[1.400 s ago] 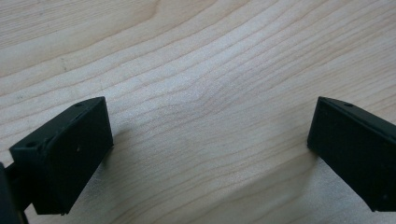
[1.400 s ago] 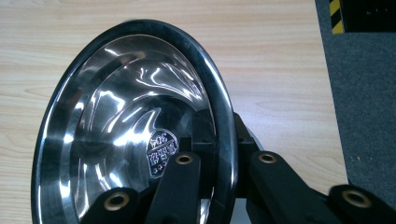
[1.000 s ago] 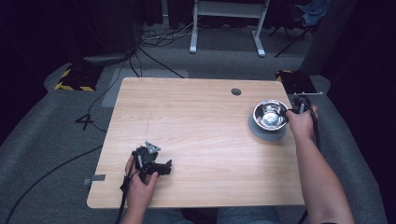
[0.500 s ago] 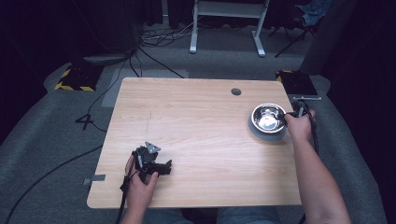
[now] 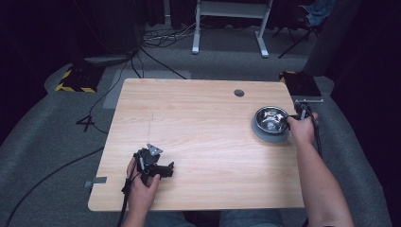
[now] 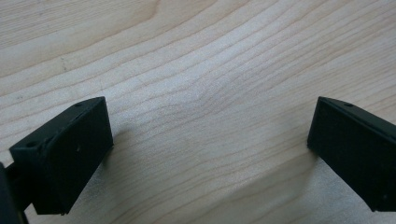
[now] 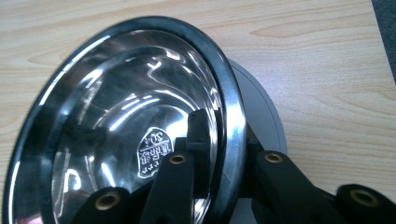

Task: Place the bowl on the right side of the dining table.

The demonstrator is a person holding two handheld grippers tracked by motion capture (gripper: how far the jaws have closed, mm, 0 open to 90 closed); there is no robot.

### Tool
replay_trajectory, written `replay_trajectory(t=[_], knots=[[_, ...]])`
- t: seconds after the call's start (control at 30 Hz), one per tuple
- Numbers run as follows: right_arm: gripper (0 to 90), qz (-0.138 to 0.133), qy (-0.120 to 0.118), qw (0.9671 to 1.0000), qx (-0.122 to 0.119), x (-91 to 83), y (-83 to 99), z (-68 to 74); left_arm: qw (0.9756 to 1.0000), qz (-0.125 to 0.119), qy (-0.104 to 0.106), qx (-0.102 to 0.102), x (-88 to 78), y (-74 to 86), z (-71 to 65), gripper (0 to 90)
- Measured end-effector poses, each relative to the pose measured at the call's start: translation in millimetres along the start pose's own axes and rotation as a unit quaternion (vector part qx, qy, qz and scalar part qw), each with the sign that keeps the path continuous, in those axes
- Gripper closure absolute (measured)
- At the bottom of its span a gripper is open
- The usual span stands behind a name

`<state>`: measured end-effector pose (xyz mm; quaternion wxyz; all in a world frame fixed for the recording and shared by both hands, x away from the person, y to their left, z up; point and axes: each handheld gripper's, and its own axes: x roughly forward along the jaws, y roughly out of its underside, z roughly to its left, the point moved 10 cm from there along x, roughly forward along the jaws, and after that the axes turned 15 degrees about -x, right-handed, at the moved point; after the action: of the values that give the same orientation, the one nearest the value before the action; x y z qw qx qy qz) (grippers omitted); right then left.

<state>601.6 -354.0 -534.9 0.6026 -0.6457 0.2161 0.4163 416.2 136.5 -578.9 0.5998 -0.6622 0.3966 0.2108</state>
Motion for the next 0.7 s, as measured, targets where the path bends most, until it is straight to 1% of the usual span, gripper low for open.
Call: replay_trajectory(t=[0.07, 0.1, 0.17, 0.23, 0.27, 0.3, 0.33, 0.4, 0.5, 0.53, 0.6, 0.63, 0.67, 0.7], knots=[[78.2, 0.001, 0.005, 1.0000, -0.005, 0.8, 0.5, -0.9, 1.0000, -0.001, -0.001, 0.001, 0.1, -0.3, 0.2, 0.3], [73.7, 0.000, 0.009, 0.9999, -0.009, 1.3, 0.2, -1.2, 1.0000, -0.001, 0.000, 0.001, 0.1, -0.3, 0.2, 0.3], [68.5, -0.008, 0.023, 0.9992, -0.030, 1.7, -1.1, -4.9, 1.0000, -0.001, 0.001, 0.000, 0.2, -0.2, -0.1, 0.3], [64.1, -0.007, 0.038, 0.9985, -0.039, 0.2, -1.0, -8.1, 1.0000, 0.000, 0.001, 0.000, 0.2, 0.0, -0.2, 0.3], [61.1, -0.008, 0.042, 0.9984, -0.035, -0.4, -1.3, -8.8, 1.0000, -0.001, 0.000, 0.000, 0.2, -0.2, 0.0, 0.3], [56.6, -0.015, 0.050, 0.9976, -0.045, -1.2, -2.9, -11.5, 1.0000, -0.001, 0.000, 0.001, 0.1, -0.2, 0.2, 0.3], [53.3, -0.019, 0.056, 0.9973, -0.044, -2.1, -4.0, -12.8, 1.0000, -0.001, -0.001, 0.001, 0.1, -0.3, 0.2, 0.2], [49.5, -0.028, 0.066, 0.9961, -0.052, -3.8, -6.2, -16.2, 1.0000, -0.001, 0.000, 0.001, 0.1, -0.3, 0.2, 0.3], [46.9, -0.039, 0.077, 0.9947, -0.055, -7.9, -9.3, -18.6, 1.0000, 0.000, -0.001, 0.000, 0.0, -0.1, 0.1, 0.3], [46.5, -0.045, 0.079, 0.9941, -0.060, -9.4, -10.9, -19.1, 1.0000, 0.000, -0.001, 0.000, 0.0, -0.1, 0.1, 0.3], [46.3, -0.053, 0.080, 0.9935, -0.061, -13.2, -13.1, -17.9, 1.0000, 0.000, -0.001, 0.000, 0.0, -0.1, 0.1, 0.3], [46.4, -0.058, 0.081, 0.9927, -0.067, -15.3, -14.7, -17.4, 1.0000, 0.000, 0.000, 0.000, 0.0, -0.1, 0.1, 0.3], [46.4, -0.062, 0.081, 0.9927, -0.065, -17.4, -15.9, -15.6, 1.0000, 0.000, -0.001, 0.000, 0.0, -0.1, 0.1, 0.2], [46.6, -0.063, 0.080, 0.9924, -0.069, -19.9, -16.9, -14.7, 1.0000, 0.000, -0.001, 0.000, 0.0, -0.1, 0.1, 0.3]])
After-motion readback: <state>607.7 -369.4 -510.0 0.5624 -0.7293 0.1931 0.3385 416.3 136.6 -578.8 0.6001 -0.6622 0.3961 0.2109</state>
